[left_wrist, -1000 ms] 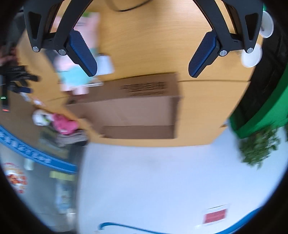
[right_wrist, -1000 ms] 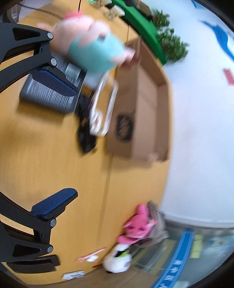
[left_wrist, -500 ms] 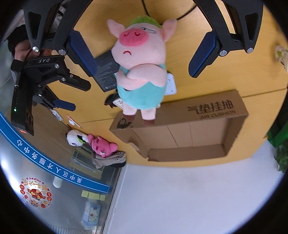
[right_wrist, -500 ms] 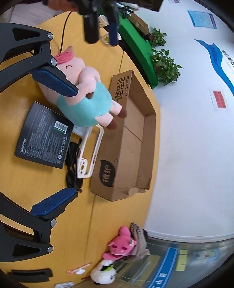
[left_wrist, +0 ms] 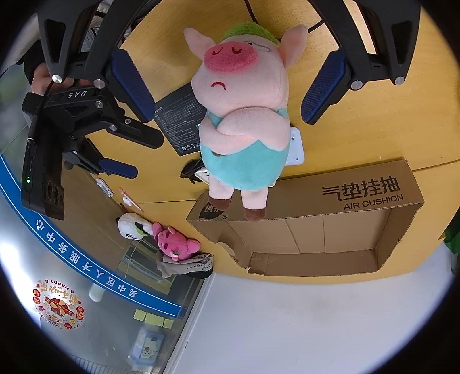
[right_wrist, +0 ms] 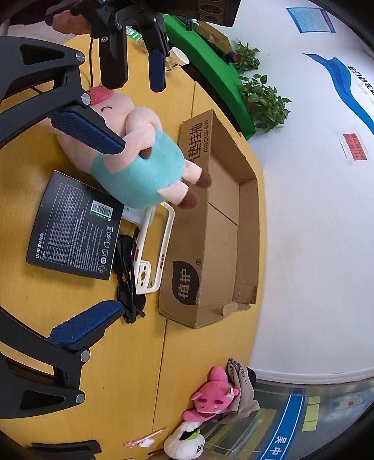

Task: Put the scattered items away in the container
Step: 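Move the left tool toward the plush pig toy and open its fingers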

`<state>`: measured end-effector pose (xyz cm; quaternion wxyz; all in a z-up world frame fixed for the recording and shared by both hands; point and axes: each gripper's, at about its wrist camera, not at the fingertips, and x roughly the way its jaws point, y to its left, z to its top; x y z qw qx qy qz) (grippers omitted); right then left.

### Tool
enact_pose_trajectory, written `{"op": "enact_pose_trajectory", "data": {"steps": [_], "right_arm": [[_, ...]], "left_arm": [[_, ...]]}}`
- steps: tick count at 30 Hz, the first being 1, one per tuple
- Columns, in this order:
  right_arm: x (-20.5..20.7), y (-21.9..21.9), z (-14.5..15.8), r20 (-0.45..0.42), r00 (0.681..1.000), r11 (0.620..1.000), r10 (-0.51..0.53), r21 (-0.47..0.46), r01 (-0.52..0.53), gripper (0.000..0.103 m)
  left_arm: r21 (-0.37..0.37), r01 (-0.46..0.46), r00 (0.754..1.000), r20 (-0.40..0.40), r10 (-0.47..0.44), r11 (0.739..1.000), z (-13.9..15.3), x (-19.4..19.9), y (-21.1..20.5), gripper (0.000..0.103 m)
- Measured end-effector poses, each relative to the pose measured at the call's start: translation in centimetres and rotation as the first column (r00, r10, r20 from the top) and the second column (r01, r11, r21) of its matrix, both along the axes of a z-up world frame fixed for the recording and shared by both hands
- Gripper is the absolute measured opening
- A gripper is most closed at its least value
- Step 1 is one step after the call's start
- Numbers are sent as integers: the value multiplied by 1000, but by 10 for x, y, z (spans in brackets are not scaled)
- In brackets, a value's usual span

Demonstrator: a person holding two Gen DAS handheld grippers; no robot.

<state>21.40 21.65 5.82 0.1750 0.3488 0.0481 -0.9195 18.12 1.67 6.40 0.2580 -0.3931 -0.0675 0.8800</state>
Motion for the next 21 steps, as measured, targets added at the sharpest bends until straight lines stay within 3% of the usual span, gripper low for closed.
{"op": "enact_pose_trajectory", "data": {"steps": [21], "right_arm": [[-25,-11,-18,78,996,998,36,-48,-33,103]], "left_arm": [[28,18,997,75,-20,999,-30,-11,7,100]]}}
